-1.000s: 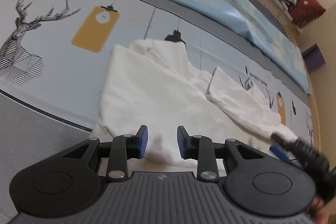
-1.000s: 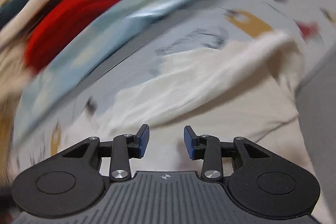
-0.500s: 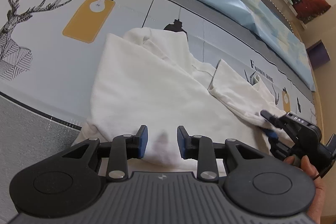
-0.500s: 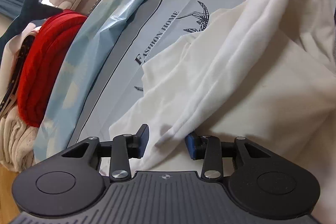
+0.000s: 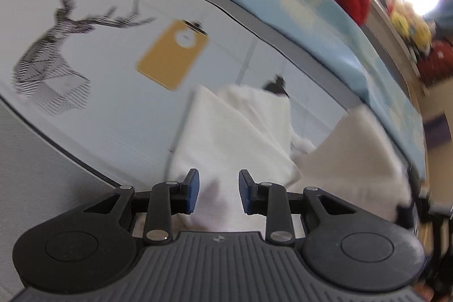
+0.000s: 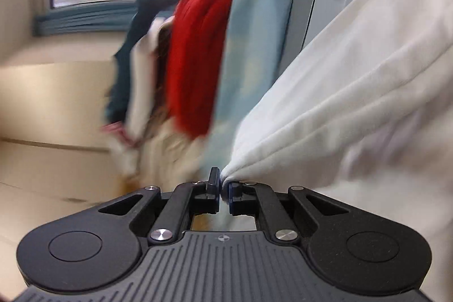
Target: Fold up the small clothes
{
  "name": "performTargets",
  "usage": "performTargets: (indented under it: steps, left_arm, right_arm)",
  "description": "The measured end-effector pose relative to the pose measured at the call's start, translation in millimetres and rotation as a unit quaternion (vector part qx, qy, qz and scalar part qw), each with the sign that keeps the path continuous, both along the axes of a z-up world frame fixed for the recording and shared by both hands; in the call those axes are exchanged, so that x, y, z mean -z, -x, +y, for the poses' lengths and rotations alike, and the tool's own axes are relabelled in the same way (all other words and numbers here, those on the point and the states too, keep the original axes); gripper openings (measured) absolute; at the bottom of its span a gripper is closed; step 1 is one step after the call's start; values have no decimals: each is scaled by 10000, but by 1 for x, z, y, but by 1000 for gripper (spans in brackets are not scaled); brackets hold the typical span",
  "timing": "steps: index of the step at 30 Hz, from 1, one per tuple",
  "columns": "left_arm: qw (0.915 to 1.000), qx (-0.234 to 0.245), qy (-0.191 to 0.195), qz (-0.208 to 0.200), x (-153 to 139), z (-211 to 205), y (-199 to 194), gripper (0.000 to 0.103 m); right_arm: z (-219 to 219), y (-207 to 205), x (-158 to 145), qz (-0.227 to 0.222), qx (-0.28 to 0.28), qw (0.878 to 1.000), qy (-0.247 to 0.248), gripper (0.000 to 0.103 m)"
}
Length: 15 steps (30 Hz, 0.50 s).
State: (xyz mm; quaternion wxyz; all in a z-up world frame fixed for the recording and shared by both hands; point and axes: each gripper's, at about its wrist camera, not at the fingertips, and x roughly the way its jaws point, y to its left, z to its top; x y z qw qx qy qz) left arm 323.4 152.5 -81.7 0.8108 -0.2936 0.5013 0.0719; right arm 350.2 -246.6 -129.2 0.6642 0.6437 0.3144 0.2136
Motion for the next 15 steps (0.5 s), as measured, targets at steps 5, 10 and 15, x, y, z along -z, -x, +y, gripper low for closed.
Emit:
performTargets:
  steps: [5, 10, 15]
  left_arm:
    - [9999, -52, 86, 41, -1, 4, -1, 32]
    - [9990, 202, 382, 87, 9, -10, -1, 32]
    - [9964, 299, 763, 217, 32, -26, -3, 33]
  right_arm:
    - [5, 8, 16, 1213, -496, 9786, 1588, 12]
    - [-22, 23, 23, 1900, -41, 9503, 2468, 12]
    - [-25, 30, 7, 1782, -29, 9466, 2688, 28]
